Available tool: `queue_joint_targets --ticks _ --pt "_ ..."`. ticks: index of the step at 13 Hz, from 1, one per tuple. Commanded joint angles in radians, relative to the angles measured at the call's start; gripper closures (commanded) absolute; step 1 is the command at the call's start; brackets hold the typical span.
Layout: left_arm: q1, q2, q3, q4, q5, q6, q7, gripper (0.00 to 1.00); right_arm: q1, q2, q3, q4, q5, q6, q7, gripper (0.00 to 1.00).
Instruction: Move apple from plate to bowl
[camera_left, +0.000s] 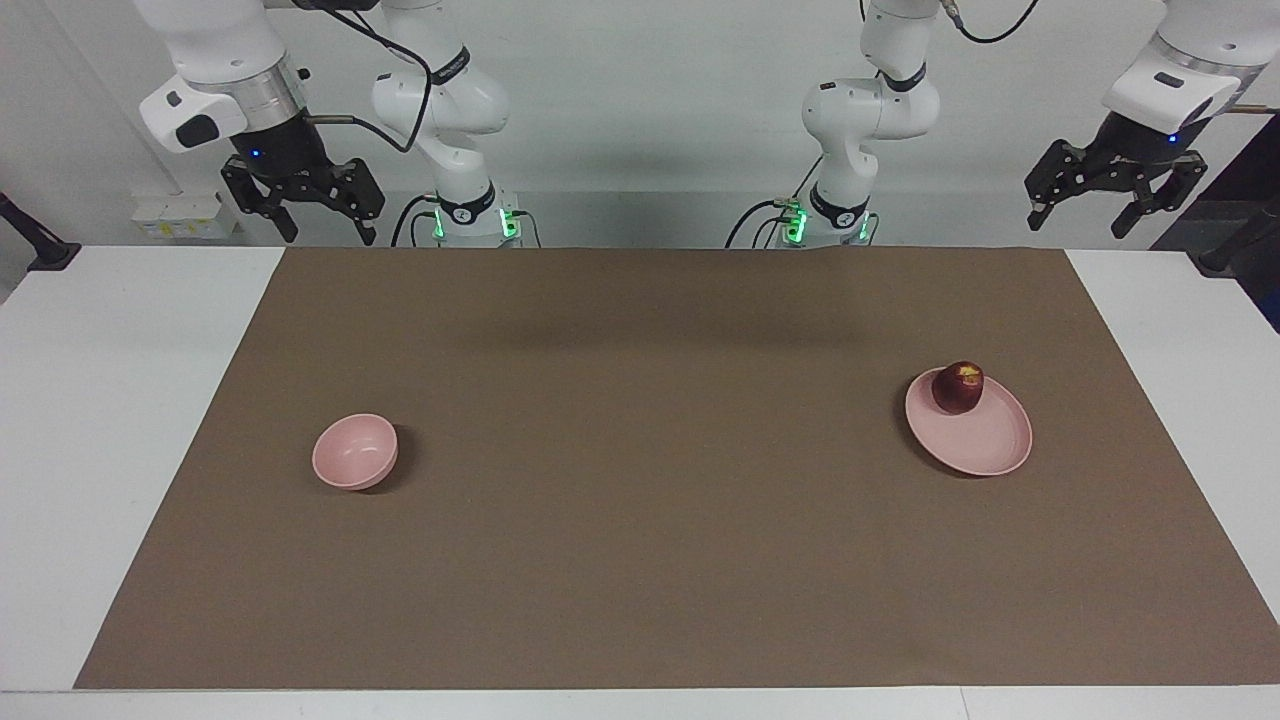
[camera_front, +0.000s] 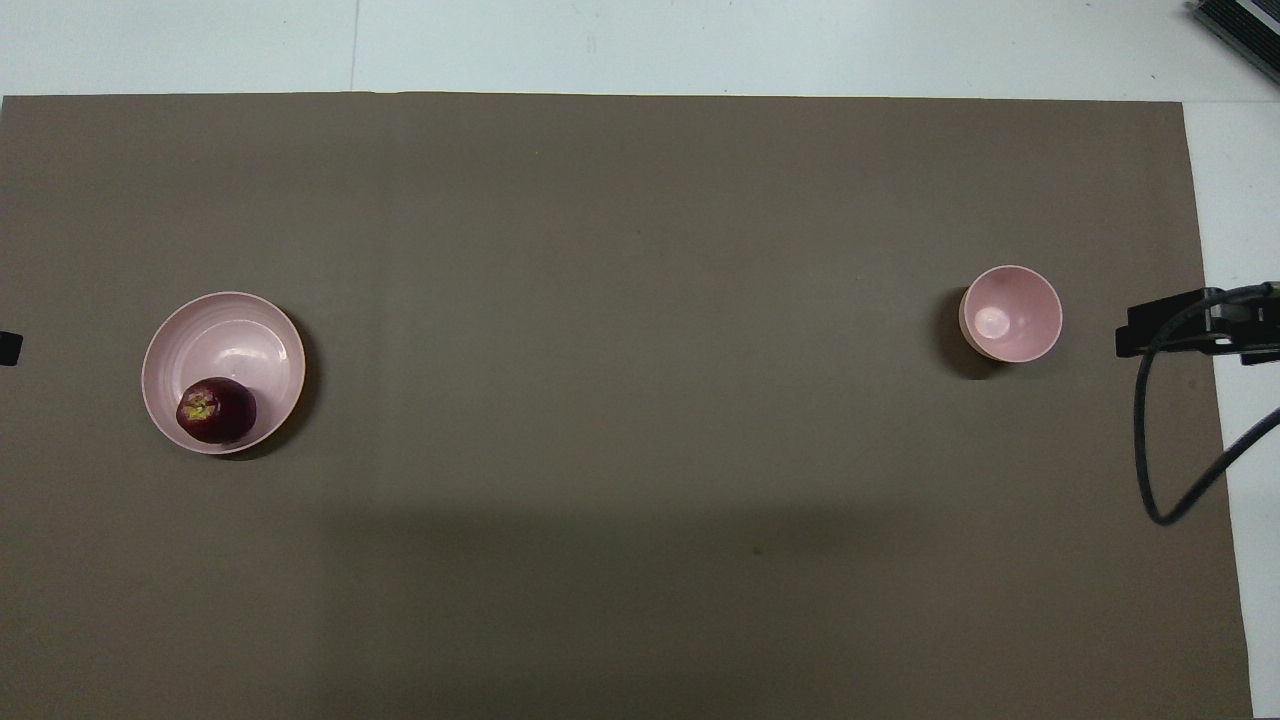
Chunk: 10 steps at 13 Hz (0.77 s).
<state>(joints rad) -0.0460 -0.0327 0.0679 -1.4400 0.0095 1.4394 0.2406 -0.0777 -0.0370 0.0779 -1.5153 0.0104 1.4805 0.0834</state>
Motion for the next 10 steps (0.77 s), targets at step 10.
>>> queue_joint_targets --ticks 10 --pt "0.009 -0.038 -0.006 -0.103 -0.013 0.071 0.005 0.0 -0.01 -0.003 0.002 0.006 0.023 -0.016 0.012 0.0"
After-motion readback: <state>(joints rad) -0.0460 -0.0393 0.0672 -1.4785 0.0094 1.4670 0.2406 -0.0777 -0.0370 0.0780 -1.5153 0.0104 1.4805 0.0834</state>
